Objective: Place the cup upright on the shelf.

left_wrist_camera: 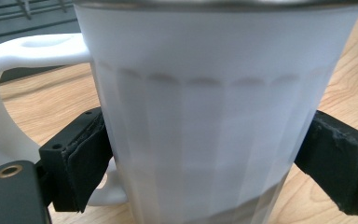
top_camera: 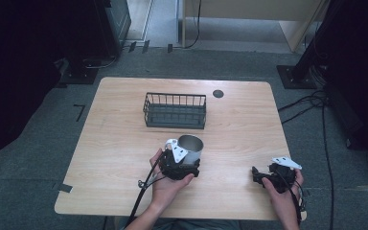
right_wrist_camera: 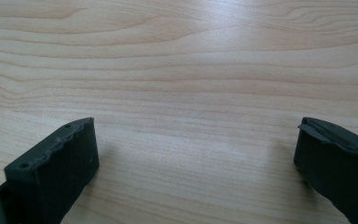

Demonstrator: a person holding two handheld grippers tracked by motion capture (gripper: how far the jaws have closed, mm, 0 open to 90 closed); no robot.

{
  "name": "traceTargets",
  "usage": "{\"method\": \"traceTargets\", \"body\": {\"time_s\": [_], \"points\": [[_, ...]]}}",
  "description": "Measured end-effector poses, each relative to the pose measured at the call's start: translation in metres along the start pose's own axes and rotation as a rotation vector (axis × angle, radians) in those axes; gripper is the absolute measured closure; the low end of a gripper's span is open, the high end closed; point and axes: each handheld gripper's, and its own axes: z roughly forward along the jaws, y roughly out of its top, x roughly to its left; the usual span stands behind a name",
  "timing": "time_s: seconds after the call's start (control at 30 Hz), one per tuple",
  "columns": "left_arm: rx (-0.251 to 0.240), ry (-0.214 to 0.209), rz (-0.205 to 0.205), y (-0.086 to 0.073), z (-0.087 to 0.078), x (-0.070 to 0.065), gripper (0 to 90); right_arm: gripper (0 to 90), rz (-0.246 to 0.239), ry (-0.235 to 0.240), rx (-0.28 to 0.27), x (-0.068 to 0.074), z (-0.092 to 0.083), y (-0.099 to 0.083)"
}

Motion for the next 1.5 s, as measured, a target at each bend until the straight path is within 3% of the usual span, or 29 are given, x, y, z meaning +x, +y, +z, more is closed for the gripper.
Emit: {"method": "traceTargets", "body": {"time_s": [0.73,1.5], "points": [[-0.129,0.023,-0.055,0.020,-0.018,0.023,9.2,0.0,0.000,0.000,0.000,0.000,0.000,0.000],[-0.239,0.063,-0.071,0.072,-0.031,0.048,9.2,0.0,0.001,0.000,0.000,0.000,0.000,0.000]]}}
